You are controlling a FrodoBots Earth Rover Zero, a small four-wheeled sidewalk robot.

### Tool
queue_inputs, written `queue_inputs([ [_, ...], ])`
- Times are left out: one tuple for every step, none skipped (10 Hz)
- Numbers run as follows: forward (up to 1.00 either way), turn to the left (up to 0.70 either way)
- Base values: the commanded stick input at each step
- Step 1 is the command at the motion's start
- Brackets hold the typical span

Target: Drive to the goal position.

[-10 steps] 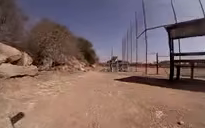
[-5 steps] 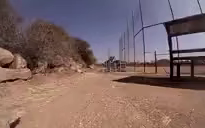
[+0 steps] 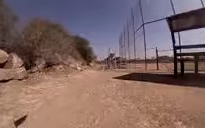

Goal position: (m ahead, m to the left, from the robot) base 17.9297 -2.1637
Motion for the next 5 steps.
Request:
queue_inputs([
  [0.50, 0.00],
  [0.50, 0.00],
  [0.50, 0.00],
  [0.50, 0.00],
  [0.50, 0.00],
])
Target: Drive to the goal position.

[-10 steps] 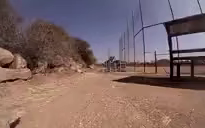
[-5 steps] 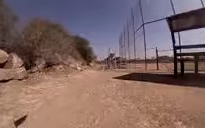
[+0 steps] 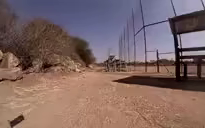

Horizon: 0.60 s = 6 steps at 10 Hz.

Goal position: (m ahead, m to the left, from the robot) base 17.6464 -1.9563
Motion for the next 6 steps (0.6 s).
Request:
queue_inputs([
  [0.50, 0.00],
  [0.50, 0.00],
  [0.50, 0.00],
  [0.50, 0.00],
  [0.50, 0.00],
  [0.50, 0.00],
])
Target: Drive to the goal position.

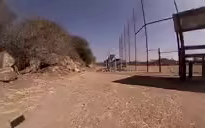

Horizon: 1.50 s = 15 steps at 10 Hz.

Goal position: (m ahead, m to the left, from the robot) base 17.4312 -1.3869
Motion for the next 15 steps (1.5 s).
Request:
queue_inputs([
  [0.50, 0.00],
  [0.50, 0.00],
  [0.50, 0.00],
  [0.50, 0.00],
  [0.50, 0.00],
  [0.50, 0.00],
  [0.50, 0.00],
  [0.50, 0.00],
  [0.50, 0.00],
  [0.50, 0.00],
  [0.50, 0.00],
  [0.50, 0.00],
  [0.50, 0.00],
  [0.50, 0.00],
  [0.50, 0.00],
])
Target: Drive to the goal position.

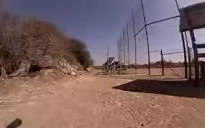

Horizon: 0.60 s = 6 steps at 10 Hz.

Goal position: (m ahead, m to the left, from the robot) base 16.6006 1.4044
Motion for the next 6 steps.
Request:
queue_inputs([
  [0.50, 0.00],
  [0.50, 0.00],
  [0.50, 0.00],
  [0.50, 0.00],
  [0.50, 0.00],
  [0.50, 0.00],
])
